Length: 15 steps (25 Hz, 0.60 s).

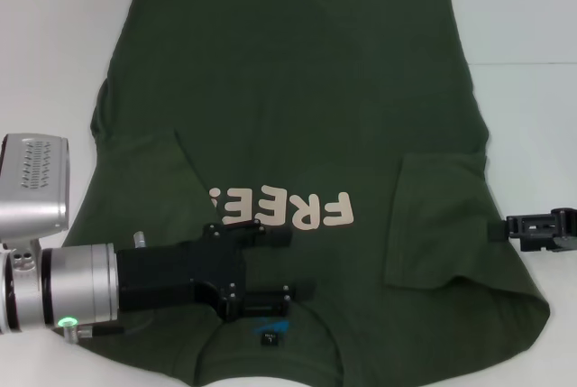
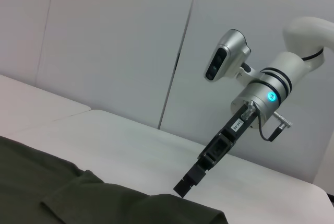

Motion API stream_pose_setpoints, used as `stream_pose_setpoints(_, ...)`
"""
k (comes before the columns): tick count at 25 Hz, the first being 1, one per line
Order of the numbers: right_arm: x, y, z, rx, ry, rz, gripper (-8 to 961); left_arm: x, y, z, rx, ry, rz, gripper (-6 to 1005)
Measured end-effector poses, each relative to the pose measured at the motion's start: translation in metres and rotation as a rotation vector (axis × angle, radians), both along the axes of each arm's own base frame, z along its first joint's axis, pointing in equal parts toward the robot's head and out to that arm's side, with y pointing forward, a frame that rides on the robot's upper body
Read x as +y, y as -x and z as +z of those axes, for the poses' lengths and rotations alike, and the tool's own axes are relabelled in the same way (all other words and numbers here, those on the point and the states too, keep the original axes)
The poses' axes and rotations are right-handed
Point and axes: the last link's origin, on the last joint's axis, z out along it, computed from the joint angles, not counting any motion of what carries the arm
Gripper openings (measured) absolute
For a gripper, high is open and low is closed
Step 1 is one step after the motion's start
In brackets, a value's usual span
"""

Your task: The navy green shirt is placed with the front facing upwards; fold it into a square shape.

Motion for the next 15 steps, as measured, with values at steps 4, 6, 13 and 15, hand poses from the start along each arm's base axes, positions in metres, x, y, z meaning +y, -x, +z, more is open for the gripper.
stream_pose_setpoints(4, -0.0017, -0.0006, -0.0019, 0.004, 0.007, -0.004, 939, 0.0000, 0.0000, 0.0000, 0.000, 0.000, 0.000, 801)
stream_pose_setpoints(6, -0.0028, -0.0010, -0.0039, 0.007, 0.014, -0.007, 938, -0.0001, 0.0000, -0.0001, 0.000, 0.000, -0.001, 801)
stream_pose_setpoints(13, -0.0049, -0.0020, -0.0092, 0.011, 0.027, -0.015, 909, -0.0002, 0.0001, -0.0002, 0.000, -0.001, -0.003, 801)
stream_pose_setpoints(15, -0.0053, -0.0027, -0.0100, 0.007, 0.031, -0.018, 852, -0.0004, 0.0004, -0.0002, 0.001, -0.001, -0.002, 801)
